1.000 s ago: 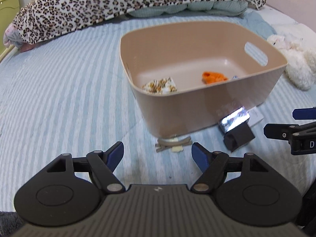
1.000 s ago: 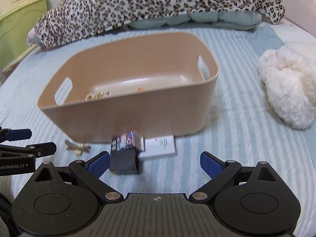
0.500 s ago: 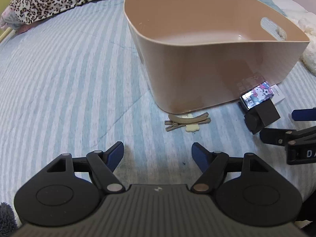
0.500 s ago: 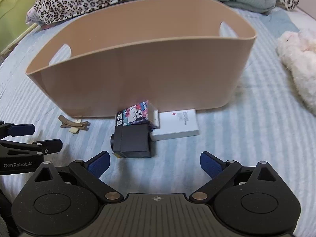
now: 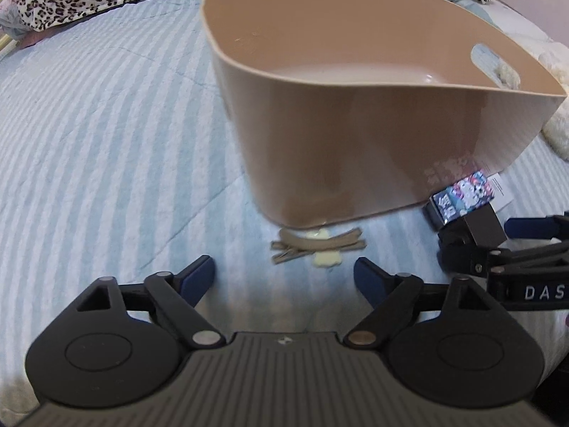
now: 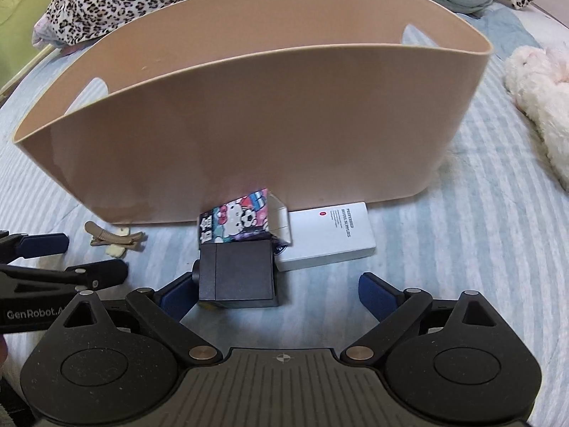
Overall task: Organize objects
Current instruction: 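Move left tool to the wooden hair clip while right tool approaches the black cube box, then grasp the hair clip with left tool while right tool grasps the black box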
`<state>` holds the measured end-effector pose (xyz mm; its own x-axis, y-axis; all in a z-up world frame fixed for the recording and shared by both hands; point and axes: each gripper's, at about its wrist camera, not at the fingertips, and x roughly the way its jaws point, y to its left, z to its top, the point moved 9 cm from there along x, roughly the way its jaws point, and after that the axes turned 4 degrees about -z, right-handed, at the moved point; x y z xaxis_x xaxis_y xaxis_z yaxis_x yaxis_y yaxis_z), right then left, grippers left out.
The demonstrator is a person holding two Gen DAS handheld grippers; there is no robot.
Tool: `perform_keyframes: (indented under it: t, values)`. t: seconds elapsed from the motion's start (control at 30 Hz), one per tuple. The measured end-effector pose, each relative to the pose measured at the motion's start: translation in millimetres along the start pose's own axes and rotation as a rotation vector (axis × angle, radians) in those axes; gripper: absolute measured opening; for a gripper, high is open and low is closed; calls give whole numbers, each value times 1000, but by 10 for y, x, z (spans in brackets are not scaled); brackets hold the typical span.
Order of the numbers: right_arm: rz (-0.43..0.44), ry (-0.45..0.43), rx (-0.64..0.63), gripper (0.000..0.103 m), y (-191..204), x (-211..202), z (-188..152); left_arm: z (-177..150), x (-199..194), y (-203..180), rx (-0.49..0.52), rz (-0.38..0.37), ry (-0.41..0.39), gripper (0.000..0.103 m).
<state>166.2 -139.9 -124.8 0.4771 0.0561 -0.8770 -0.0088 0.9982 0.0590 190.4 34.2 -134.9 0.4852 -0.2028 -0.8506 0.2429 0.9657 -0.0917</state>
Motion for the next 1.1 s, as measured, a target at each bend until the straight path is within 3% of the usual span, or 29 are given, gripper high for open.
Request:
perform_keyframes:
  t: [0.17,0.27,0.43,0.53,0.7,0.77,0.97,1.0,1.03,1.1]
  values:
    - [4,-3,18,92,-79,-32,-13,50,93,-22,-4,14,-38,90]
    - [3,-6,18,91,-69,-28,-22,68,121,-7,-8,11,-43,83]
    - [-3,-27,11,82,-29,-50,-26,95,77,21,-14,-22,-43,51]
    - [-8,-41,-5,69,-9,-94,-43,66,55,17,8,-15,-45,44]
    - [8,-40,-11,43,-12,-177,-83,21,-4,18,27,-23,-61,43]
    - [13,-36,-15,43,-60,-241,-82,-7,-22,26,31,-28,-62,38]
    - [30,-33,-8,42,-98,-271,-207,-99,-125,75,43,-22,-68,38]
    - [31,-33,-7,42,-119,-291,-221,-118,-148,88,45,-20,-68,16]
    - [31,-33,-9,42,-130,-298,-209,-135,-156,79,50,-35,-59,5]
    - [34,-33,-6,42,-43,-230,-108,-151,-192,47,52,-41,-60,5]
